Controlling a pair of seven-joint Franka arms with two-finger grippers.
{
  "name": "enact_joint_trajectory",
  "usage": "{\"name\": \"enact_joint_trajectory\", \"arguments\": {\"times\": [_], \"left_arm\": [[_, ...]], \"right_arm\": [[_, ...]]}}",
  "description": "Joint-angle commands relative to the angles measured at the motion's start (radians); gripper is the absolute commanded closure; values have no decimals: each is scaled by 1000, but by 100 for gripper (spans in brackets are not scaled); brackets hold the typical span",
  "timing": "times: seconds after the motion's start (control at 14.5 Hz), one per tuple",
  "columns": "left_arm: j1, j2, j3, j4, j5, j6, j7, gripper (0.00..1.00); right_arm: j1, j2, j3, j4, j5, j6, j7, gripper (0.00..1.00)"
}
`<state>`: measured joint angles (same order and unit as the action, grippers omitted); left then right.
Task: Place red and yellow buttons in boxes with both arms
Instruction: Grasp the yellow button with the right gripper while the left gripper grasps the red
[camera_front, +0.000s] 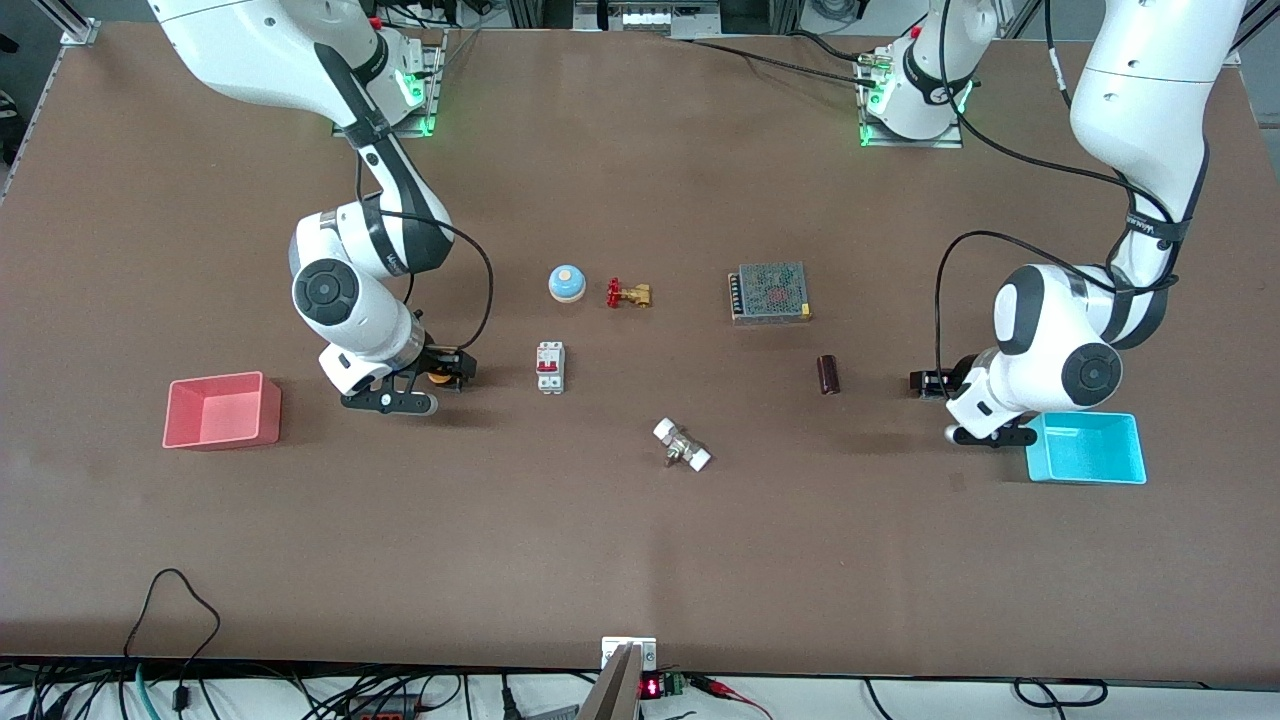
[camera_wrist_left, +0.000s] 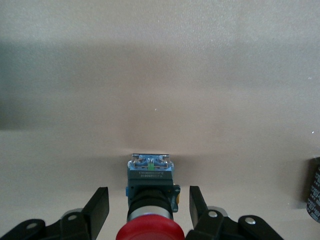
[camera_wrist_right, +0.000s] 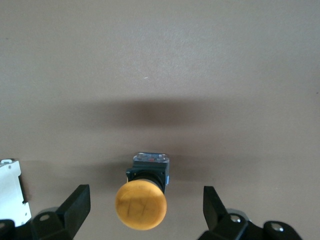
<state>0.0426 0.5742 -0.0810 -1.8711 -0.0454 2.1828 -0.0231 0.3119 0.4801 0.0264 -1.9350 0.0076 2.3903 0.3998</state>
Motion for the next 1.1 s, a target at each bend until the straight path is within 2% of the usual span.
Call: {"name": "enact_joint_trajectory", "arguments": {"times": [0.0, 0.21, 0.28, 0.41, 0.62, 0.69, 0.76, 0.9, 1.03], "left_arm": [[-7, -24, 3, -26, -7, 6, 23, 46], [-7, -28, 4, -28, -7, 6, 22, 69], [-7, -37, 3, -26, -7, 6, 22, 71], [-1, -86, 7, -25, -8, -3, 11, 73], [14, -187, 38, 0, -4, -134, 12, 74], [19, -194, 62, 33, -2, -185, 14, 74], [26, -191, 81, 73, 10, -230, 18, 74], [59, -185, 83, 119, 64, -252, 22, 74], [86, -162, 83, 162, 110, -253, 40, 74]], "right_arm": [[6, 8, 6, -2, -9, 26, 45, 0], [4, 17, 6, -2, -9, 30, 44, 16], [4, 23, 6, -2, -9, 32, 44, 23], [4, 25, 6, -2, -9, 36, 44, 40], [6, 25, 6, -2, -9, 36, 42, 66], [6, 25, 6, -2, -9, 36, 39, 80], [9, 25, 6, -2, -9, 35, 37, 88], [12, 11, 6, 4, -9, 30, 21, 95], [-8, -41, 0, 27, -9, -29, -34, 95]]}}
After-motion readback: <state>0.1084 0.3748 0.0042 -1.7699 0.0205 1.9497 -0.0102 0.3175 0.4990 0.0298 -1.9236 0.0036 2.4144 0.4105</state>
